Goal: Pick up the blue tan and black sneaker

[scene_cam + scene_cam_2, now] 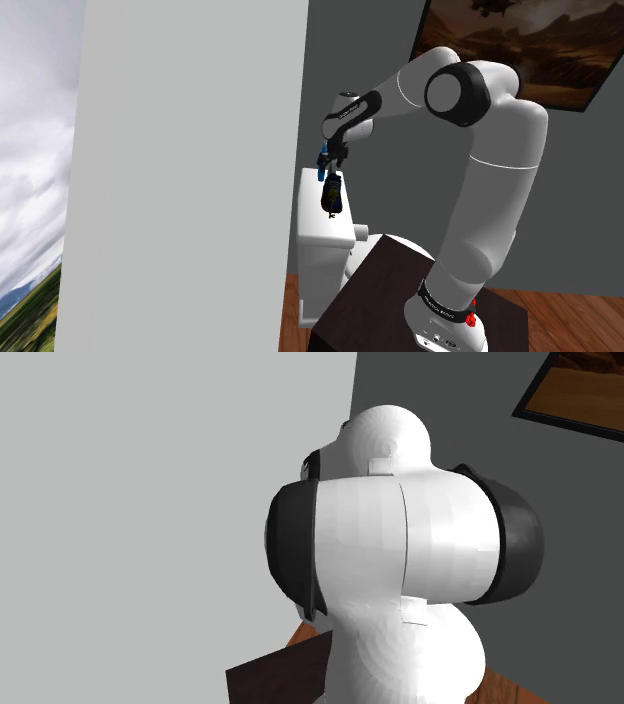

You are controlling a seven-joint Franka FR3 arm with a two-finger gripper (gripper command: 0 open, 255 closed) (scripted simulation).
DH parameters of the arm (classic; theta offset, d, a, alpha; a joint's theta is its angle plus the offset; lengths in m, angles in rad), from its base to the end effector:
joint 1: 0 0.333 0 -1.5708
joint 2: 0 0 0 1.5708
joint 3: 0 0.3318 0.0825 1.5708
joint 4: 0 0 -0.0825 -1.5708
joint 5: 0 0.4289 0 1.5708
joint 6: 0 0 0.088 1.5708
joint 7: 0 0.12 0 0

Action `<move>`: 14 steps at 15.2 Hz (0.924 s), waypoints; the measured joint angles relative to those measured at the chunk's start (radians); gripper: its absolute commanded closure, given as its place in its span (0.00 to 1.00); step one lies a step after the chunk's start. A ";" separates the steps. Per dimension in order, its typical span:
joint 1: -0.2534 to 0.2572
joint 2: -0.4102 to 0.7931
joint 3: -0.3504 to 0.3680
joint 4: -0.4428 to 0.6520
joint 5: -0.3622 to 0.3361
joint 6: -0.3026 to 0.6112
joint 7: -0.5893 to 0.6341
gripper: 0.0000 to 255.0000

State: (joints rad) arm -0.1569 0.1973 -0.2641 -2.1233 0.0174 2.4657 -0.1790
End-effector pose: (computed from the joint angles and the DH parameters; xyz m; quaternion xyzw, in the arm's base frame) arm 0.5672 -0.2519 0.3084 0.9894 -0.1223 0.0669 0.0410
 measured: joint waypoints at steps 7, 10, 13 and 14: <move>-0.017 0.085 0.009 0.005 0.035 0.077 -0.026 0.00; -0.018 0.098 0.011 0.004 0.039 0.092 -0.028 1.00; -0.019 0.100 0.011 0.005 0.040 0.094 -0.028 1.00; -0.018 0.099 0.011 0.004 0.040 0.095 -0.028 1.00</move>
State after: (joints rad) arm -0.1753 0.2964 -0.2531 -2.1191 0.0575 2.5604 -0.2067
